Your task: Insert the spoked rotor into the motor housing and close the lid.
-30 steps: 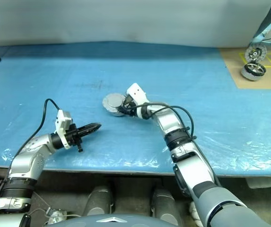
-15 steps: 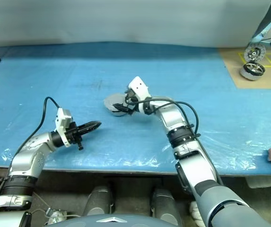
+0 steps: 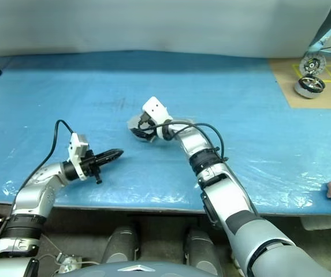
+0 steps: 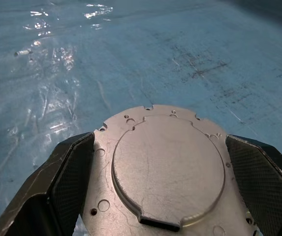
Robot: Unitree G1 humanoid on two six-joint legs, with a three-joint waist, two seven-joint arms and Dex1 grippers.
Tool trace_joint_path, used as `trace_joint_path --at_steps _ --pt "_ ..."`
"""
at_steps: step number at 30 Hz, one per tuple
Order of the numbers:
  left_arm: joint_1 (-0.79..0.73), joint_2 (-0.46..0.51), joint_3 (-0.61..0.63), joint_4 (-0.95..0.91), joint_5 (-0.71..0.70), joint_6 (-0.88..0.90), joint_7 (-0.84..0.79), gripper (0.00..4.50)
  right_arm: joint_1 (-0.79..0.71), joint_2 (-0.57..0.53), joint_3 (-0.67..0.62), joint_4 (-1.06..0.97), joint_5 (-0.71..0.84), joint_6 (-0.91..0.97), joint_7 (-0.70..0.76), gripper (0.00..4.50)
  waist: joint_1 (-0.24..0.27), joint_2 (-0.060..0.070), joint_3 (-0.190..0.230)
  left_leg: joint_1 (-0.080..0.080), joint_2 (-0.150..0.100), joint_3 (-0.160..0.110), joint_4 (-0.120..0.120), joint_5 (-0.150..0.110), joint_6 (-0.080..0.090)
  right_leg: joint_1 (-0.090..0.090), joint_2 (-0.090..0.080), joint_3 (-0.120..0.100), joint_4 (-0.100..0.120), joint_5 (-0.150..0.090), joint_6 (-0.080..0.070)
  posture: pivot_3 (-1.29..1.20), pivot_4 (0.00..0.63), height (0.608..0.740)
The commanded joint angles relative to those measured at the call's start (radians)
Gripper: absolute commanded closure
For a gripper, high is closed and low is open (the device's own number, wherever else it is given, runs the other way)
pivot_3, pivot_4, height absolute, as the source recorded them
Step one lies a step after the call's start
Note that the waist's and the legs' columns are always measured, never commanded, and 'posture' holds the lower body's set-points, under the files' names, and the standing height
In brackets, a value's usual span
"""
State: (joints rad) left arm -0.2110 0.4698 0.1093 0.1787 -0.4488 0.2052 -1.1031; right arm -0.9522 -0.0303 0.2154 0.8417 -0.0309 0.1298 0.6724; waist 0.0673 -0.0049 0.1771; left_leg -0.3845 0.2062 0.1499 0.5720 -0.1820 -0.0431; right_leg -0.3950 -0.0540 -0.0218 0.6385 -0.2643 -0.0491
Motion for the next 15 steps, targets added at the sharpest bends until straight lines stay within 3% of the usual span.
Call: trace_joint_path --at_steps 1,4,7,15 --pt "0.0 0.004 -0.001 -0.051 -0.009 -0.004 0.008 4.46 -0.029 0.009 0.01 0.005 -0.016 -0.043 0.007 0.03 0.0 0.0 0.0 0.0 0.0 0.0 0.0 0.0 0.0 0.0 0.0 0.0 0.0 0.0 0.0 0.0 0.15 0.74" --pt "-0.002 0.004 -0.003 -0.052 -0.009 -0.004 0.01 4.46 -0.019 0.005 0.005 0.003 -0.016 -0.048 0.02 0.6 0.0 0.0 0.0 0.0 0.0 0.0 0.0 0.0 0.0 0.0 0.0 0.0 0.001 0.0 0.0 0.0 0.15 0.74" --pt "-0.003 0.004 -0.004 -0.052 -0.01 -0.004 0.009 4.46 -0.015 -0.004 -0.006 -0.006 -0.008 -0.038 0.034 1.54 0.0 0.0 0.0 0.0 0.0 0.0 0.0 0.0 0.0 0.0 0.0 0.0 0.001 0.0 0.0 0.0 0.15 0.74" --pt "-0.021 -0.002 -0.012 -0.051 -0.013 0.006 0.013 4.46 -0.017 -0.022 -0.05 -0.093 0.06 0.054 0.117 1.56 0.001 0.0 0.0 0.0 0.0 0.0 0.0 0.0 0.0 -0.001 0.0 0.0 0.001 0.0 0.0 0.0 0.15 0.74"
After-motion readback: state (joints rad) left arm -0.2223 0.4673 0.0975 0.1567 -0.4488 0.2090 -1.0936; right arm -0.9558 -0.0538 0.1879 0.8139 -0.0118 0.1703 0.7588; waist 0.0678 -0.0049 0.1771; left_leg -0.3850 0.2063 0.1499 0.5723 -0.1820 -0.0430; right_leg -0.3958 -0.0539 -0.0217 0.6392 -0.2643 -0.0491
